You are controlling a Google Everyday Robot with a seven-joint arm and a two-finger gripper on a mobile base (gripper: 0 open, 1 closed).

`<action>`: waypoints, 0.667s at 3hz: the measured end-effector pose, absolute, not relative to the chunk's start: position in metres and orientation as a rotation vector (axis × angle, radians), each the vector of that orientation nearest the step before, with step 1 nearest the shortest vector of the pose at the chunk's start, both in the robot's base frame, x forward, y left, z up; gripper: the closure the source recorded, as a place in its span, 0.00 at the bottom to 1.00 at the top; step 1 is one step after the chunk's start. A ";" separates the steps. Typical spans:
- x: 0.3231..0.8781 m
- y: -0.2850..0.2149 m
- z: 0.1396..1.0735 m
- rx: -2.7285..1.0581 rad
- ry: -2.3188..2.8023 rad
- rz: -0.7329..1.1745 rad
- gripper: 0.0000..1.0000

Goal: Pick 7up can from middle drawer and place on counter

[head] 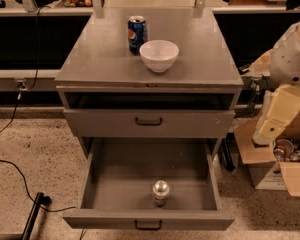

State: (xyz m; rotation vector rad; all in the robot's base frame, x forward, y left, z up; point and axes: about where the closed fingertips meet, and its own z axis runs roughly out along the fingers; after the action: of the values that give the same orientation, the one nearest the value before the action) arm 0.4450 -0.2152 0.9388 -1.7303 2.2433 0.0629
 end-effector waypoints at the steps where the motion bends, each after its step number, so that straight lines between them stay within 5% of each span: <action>1: 0.432 -0.191 0.894 -1.632 2.236 0.308 0.00; 2: 0.408 -0.173 0.821 -1.474 2.178 0.568 0.00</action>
Offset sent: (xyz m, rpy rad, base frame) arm 0.0100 0.0220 -0.2084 0.8205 -0.1865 -0.3289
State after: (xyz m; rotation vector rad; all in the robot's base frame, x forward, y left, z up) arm 0.4083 -0.1727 0.8206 -1.4740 2.1777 0.5677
